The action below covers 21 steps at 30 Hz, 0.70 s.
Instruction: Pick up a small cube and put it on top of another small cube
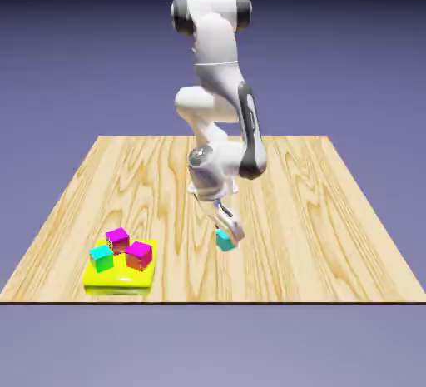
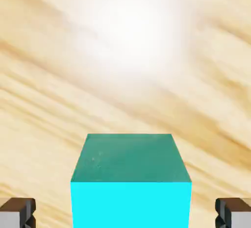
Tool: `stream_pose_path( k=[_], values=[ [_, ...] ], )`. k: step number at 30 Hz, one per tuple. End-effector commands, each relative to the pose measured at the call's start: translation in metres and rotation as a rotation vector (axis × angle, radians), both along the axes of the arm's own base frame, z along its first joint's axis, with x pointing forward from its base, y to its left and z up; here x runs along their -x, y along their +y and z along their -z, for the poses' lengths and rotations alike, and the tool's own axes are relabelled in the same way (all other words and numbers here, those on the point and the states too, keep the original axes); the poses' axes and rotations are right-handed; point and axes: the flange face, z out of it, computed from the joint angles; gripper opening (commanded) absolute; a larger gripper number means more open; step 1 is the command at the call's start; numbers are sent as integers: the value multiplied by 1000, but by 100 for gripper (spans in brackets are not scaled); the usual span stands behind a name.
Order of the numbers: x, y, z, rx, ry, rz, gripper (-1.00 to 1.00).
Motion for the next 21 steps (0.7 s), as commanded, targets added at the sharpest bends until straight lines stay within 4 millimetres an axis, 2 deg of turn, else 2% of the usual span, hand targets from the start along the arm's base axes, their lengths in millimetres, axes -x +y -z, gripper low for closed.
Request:
stream_pose_path(
  k=[1, 2, 9, 11, 16, 21],
  values=[
    [0, 0, 0, 0, 0, 0, -100],
    [0, 0, 0, 0, 0, 0, -100],
    [-7, -11, -61, -1, -1, 0, -100],
    [-7, -12, -68, 0, 0, 0, -100],
    [-56, -91, -99, -14, -5, 309, -100],
    [-79, -192, -135, -14, -6, 618, -100]
  ],
)
